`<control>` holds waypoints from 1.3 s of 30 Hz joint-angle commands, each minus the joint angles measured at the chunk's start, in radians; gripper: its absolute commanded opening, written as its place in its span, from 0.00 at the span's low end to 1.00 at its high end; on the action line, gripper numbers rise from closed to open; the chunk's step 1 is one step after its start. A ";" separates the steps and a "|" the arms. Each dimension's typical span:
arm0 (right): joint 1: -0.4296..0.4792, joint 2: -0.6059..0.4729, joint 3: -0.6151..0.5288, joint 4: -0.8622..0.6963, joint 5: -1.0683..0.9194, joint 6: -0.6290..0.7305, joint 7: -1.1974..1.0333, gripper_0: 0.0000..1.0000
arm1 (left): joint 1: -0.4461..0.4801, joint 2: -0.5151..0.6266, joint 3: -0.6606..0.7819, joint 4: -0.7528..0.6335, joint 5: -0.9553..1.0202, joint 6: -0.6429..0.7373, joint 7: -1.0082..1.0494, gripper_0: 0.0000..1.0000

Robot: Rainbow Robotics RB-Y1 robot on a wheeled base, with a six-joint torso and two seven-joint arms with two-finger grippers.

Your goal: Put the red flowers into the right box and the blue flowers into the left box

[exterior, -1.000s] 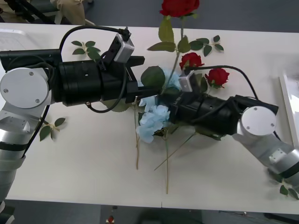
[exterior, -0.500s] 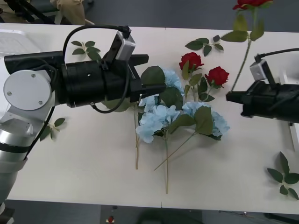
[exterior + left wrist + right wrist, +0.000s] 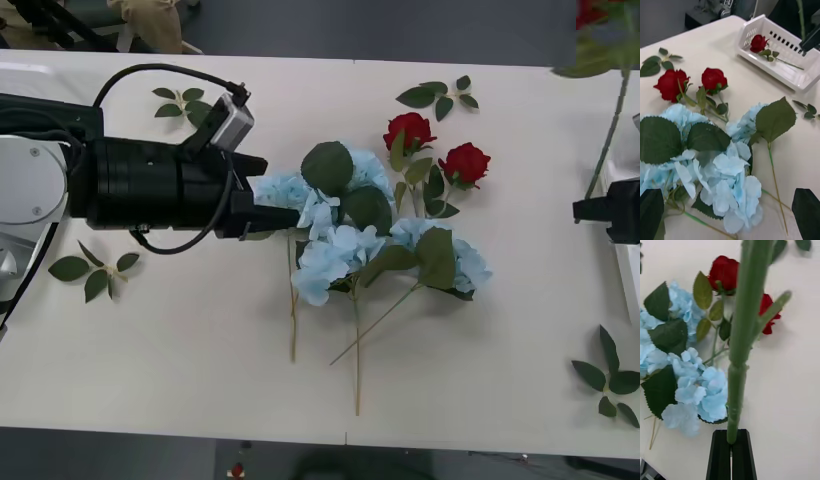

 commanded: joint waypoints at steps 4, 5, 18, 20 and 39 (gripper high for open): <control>-0.014 -0.051 0.007 -0.042 0.212 0.017 -0.092 0.00 | -0.008 0.017 -0.025 -0.017 -0.126 0.018 0.248 1.00; -0.014 -0.064 0.015 -0.036 0.269 0.016 -0.097 0.00 | -0.008 0.017 -0.038 -0.018 -0.157 0.018 0.279 1.00; 0.044 -0.261 0.041 0.165 0.433 -0.131 -0.095 0.00 | 0.006 0.009 -0.091 -0.017 -0.329 0.018 0.618 1.00; 0.061 -0.291 0.040 0.196 0.442 -0.145 -0.094 0.00 | 0.006 0.007 -0.107 -0.018 -0.373 0.018 0.673 1.00; 0.161 -0.380 0.053 0.509 0.565 -0.395 -0.072 0.00 | -0.057 -0.020 -0.249 0.088 -0.565 0.018 0.826 1.00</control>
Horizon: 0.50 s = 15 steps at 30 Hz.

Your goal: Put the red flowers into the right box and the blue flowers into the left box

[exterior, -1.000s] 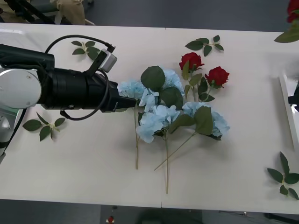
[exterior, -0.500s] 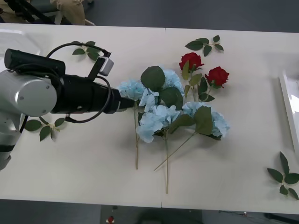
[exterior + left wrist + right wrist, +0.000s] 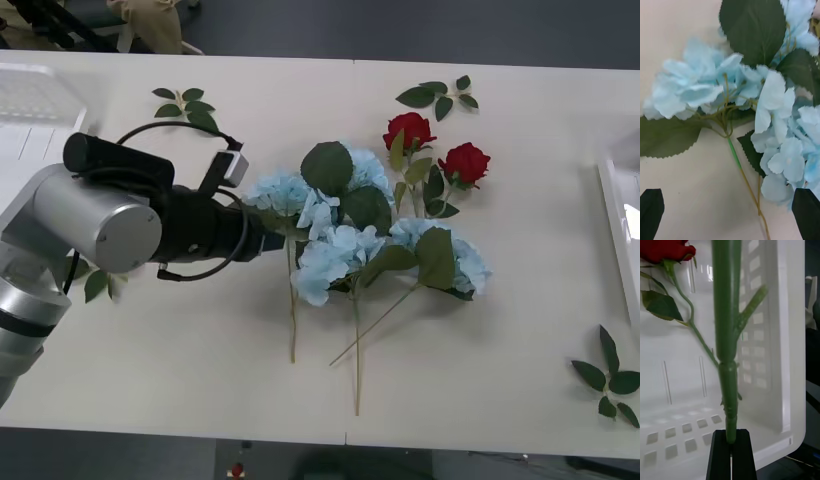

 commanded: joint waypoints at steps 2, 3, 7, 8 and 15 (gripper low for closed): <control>-0.008 -0.045 0.047 0.089 0.020 -0.116 -0.013 0.00 | -0.069 -0.026 -0.055 0.068 -0.008 0.001 0.018 1.00; -0.013 -0.048 0.062 0.106 0.020 -0.139 -0.013 0.00 | -0.070 -0.029 -0.061 0.074 -0.010 0.001 0.017 1.00; -0.031 -0.050 0.091 0.167 0.022 -0.194 -0.012 0.00 | -0.073 -0.040 -0.069 0.093 -0.024 0.001 0.007 1.00; -0.034 -0.050 0.093 0.173 0.020 -0.192 -0.010 0.00 | -0.076 -0.041 -0.073 0.099 -0.028 0.001 0.004 1.00; -0.034 -0.050 0.117 0.191 0.034 -0.194 -0.007 0.00 | -0.142 -0.072 -0.150 0.185 -0.125 0.000 -0.011 1.00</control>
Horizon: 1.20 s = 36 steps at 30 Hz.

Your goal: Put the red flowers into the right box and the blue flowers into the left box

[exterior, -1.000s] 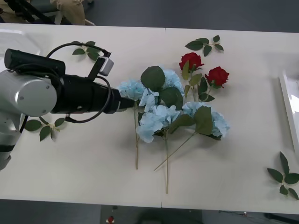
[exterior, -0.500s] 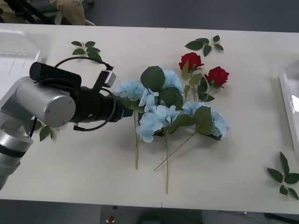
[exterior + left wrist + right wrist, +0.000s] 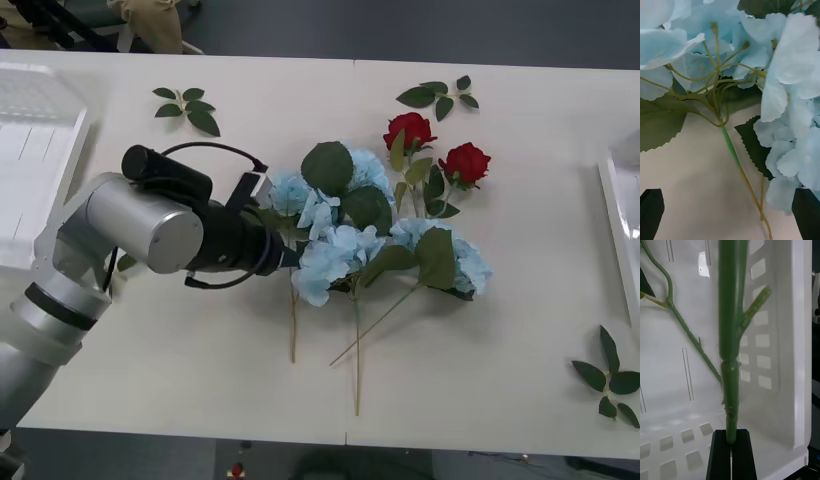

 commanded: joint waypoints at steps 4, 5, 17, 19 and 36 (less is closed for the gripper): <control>-0.011 -0.050 -0.008 -0.003 0.001 -0.004 -0.006 0.00 | -0.097 -0.023 -0.083 0.059 -0.098 0.001 -0.011 0.99; -0.012 -0.050 -0.008 -0.003 0.000 -0.005 -0.004 0.00 | -0.108 -0.026 -0.090 0.076 -0.098 0.001 -0.012 0.99; -0.019 -0.050 0.007 -0.003 0.011 -0.007 0.016 0.36 | -0.207 -0.049 -0.195 0.191 -0.119 0.001 -0.019 0.86; -0.022 -0.050 0.012 -0.003 0.006 -0.005 0.025 0.50 | -0.232 -0.049 -0.227 0.213 -0.121 0.000 -0.017 0.84; -0.046 -0.050 -0.008 -0.068 -0.101 0.104 0.060 0.66 | -0.283 -0.071 -0.270 0.292 -0.135 0.000 -0.017 0.00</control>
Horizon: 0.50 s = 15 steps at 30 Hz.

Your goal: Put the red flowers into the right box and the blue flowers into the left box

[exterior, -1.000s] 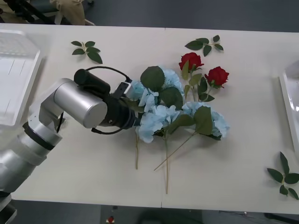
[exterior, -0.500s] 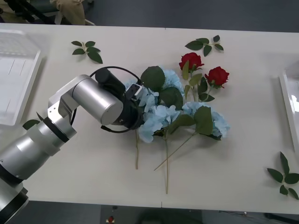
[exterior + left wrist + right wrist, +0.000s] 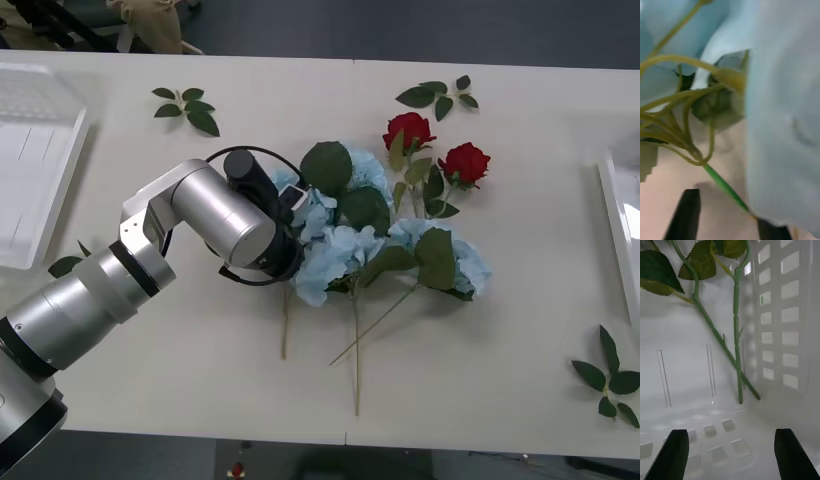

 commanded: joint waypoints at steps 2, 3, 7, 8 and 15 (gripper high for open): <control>-0.019 -0.050 -0.032 -0.093 -0.045 0.078 0.035 0.66 | -0.031 -0.017 0.012 -0.012 -0.022 0.001 -0.015 0.00; -0.019 -0.047 -0.038 -0.107 -0.059 0.095 0.036 0.66 | -0.033 -0.017 0.012 -0.014 -0.029 0.001 -0.015 0.00; -0.017 -0.002 -0.100 -0.194 -0.117 0.182 0.038 0.67 | -0.039 -0.012 0.012 -0.015 -0.052 0.005 -0.009 0.00; -0.015 0.008 -0.115 -0.217 -0.128 0.204 0.035 0.66 | -0.041 -0.004 0.012 -0.023 -0.059 0.006 -0.006 0.00; -0.005 0.107 -0.175 -0.408 -0.186 0.311 0.015 0.67 | -0.036 0.129 0.052 -0.181 -0.013 0.107 0.006 0.00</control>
